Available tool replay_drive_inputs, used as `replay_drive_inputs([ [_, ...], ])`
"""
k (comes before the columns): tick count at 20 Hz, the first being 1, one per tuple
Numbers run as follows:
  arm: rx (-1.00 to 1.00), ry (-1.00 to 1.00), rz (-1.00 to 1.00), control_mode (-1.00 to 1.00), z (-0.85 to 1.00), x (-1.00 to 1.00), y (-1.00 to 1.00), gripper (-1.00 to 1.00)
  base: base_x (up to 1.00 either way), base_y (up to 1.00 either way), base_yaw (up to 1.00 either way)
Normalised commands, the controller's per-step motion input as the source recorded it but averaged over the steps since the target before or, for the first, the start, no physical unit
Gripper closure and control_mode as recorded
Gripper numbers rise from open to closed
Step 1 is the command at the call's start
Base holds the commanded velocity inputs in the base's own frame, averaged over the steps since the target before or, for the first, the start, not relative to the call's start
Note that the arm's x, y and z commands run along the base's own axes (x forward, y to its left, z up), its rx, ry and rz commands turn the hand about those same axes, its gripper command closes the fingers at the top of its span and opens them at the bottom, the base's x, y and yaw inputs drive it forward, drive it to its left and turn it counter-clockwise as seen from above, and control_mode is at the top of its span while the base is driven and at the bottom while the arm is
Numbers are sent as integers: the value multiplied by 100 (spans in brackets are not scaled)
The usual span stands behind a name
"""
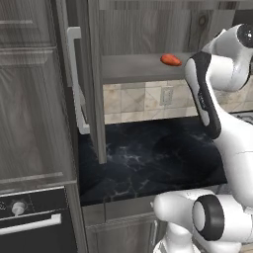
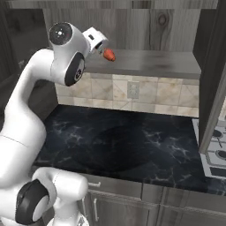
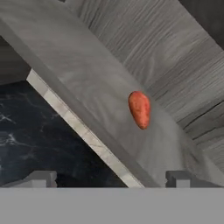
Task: Pick the sweet potato from the counter and place it in the cabinet. Then close the cabinet.
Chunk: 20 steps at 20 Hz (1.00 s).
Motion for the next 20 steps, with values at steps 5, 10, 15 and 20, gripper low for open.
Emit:
replay_drive_inputs([
  [5, -20, 1, 0, -100, 0, -100, -2, -100, 0, 0, 0],
  [10, -23, -9, 0, -100, -2, -100, 2, -100, 0, 0, 0],
  [15, -22, -10, 2, -100, 0, -99, 11, -100, 0, 0, 0],
  [20, -27, -1, 1, -100, 0, -75, 39, -100, 0, 0, 0],
])
